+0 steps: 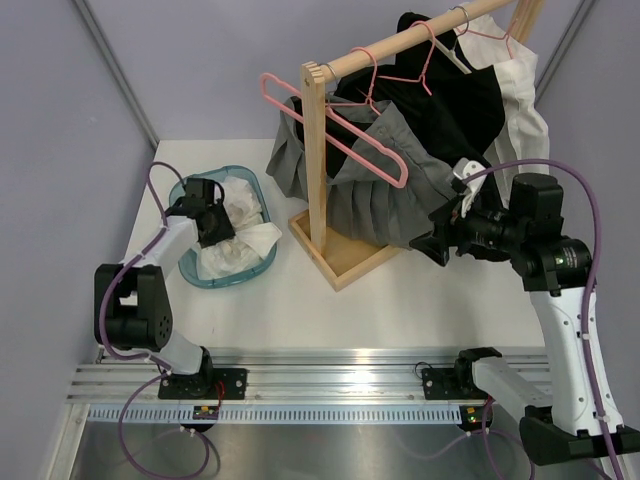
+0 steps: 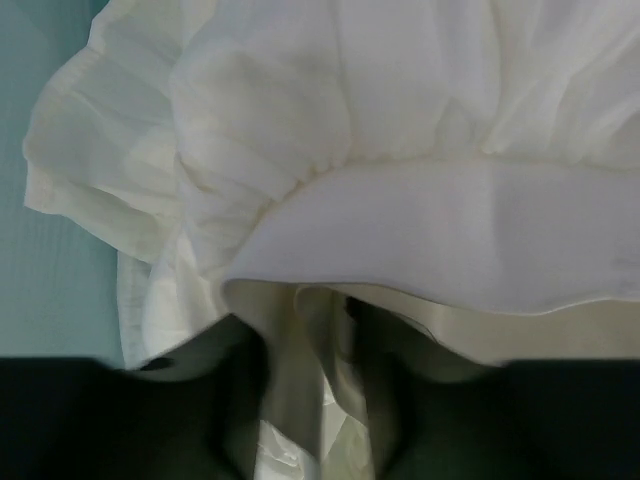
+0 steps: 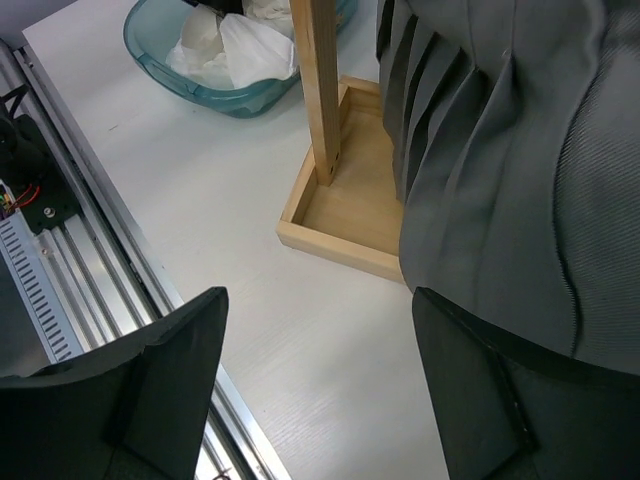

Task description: Remove the skirt from the hanger

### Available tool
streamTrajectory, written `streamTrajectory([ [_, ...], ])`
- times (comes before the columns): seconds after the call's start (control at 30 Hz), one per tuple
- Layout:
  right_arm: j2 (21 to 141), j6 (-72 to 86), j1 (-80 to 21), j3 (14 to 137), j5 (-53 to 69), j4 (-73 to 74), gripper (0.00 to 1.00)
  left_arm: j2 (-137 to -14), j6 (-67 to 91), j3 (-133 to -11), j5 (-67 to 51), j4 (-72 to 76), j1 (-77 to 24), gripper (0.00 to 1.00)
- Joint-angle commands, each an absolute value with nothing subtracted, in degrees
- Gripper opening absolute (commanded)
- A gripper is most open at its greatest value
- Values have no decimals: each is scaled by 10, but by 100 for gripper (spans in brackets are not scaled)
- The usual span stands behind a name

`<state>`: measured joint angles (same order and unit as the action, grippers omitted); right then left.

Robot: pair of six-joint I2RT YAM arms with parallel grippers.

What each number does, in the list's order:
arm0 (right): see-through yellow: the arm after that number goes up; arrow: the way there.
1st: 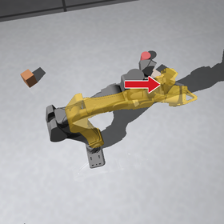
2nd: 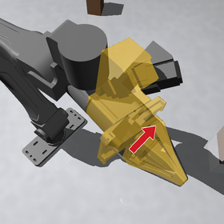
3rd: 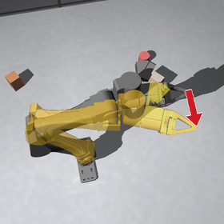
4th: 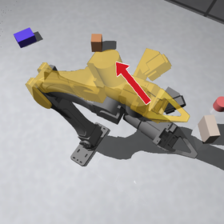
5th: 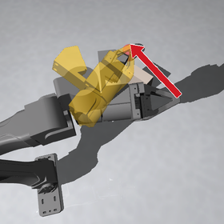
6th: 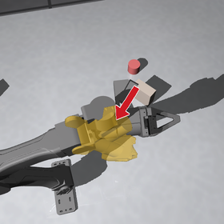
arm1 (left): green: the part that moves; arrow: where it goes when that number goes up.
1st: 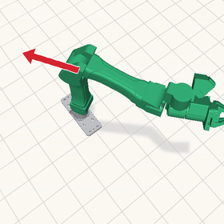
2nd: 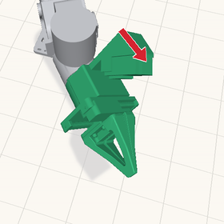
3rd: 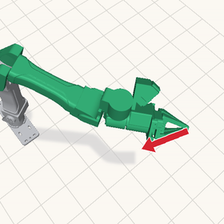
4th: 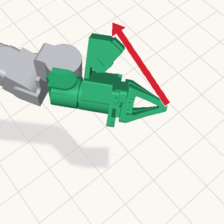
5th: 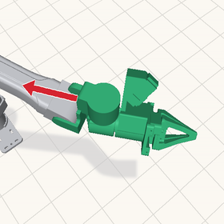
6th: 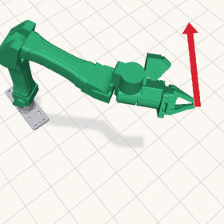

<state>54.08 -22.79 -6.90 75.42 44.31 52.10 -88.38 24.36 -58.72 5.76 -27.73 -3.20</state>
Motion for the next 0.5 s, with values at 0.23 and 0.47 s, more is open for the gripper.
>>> streamTrajectory([
  [0.23, 588, -249, -52, 895, 417, 604, 82, -750, 246, -610, -20, -247, -18, 74],
  [0.47, 648, -245, -42, 999, 429, 613, 81, -628, 196, -605, -69, -232, -17, 91],
])
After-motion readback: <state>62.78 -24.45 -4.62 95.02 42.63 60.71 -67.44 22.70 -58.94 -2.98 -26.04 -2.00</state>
